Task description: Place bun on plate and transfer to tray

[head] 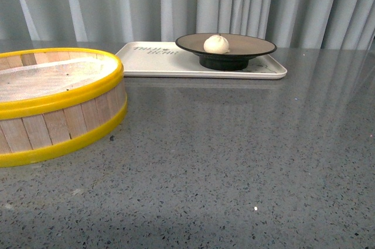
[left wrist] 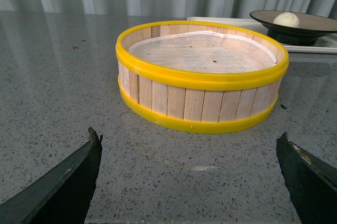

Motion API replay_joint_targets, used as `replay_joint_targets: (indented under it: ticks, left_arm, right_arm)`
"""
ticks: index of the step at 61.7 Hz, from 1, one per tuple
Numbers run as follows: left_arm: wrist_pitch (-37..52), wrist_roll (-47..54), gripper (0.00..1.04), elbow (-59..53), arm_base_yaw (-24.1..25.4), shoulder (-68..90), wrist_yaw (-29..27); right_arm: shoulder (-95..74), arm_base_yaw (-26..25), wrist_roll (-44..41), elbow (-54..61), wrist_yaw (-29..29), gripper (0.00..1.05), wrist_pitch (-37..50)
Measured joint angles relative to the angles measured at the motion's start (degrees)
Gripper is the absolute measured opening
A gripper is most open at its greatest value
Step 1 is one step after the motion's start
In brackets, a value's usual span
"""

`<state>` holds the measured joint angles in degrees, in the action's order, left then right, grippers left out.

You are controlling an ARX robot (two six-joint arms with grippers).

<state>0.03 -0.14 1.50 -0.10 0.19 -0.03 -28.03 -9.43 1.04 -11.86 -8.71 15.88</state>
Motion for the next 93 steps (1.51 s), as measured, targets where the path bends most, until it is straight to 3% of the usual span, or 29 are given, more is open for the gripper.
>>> replay_joint_targets:
  ticks: [4,9,13,17,59,66,83,93]
  left_arm:
    - [0.0,0.0,0.98,0.0,0.0,0.0,0.0]
    - [0.0,0.0,0.98,0.0,0.0,0.0,0.0]
    - [0.0,0.0,0.98,0.0,0.0,0.0,0.0]
    - [0.0,0.0,0.98,0.0,0.0,0.0,0.0]
    - [0.0,0.0,0.98,0.0,0.0,0.0,0.0]
    - [0.0,0.0,0.98,0.0,0.0,0.0,0.0]
    - [0.0,0.0,0.98,0.0,0.0,0.0,0.0]
    - [0.0,0.0,0.98,0.0,0.0,0.0,0.0]
  right_arm:
    - [1.7,1.3,-0.4,1.9,1.0,0.01,0.0]
    - [3.6,2.8,-0.7,3.5,2.4,0.02,-0.1]
    - [5.7,7.3,-0.7,4.9,8.3,0.02,-0.7]
    - [7.3,9.1,-0.8,6.0,8.2,0.02,-1.1]
    - [18.0,9.2,-0.8,11.6,8.7,0.02,-5.8]
    - [25.7,9.3,-0.9,11.5,8.7,0.02,-15.3]
    - [27.8,9.3,-0.9,11.5,8.7,0.02,-15.8]
    - [27.8,9.3,-0.9,11.5,8.7,0.24,-15.8]
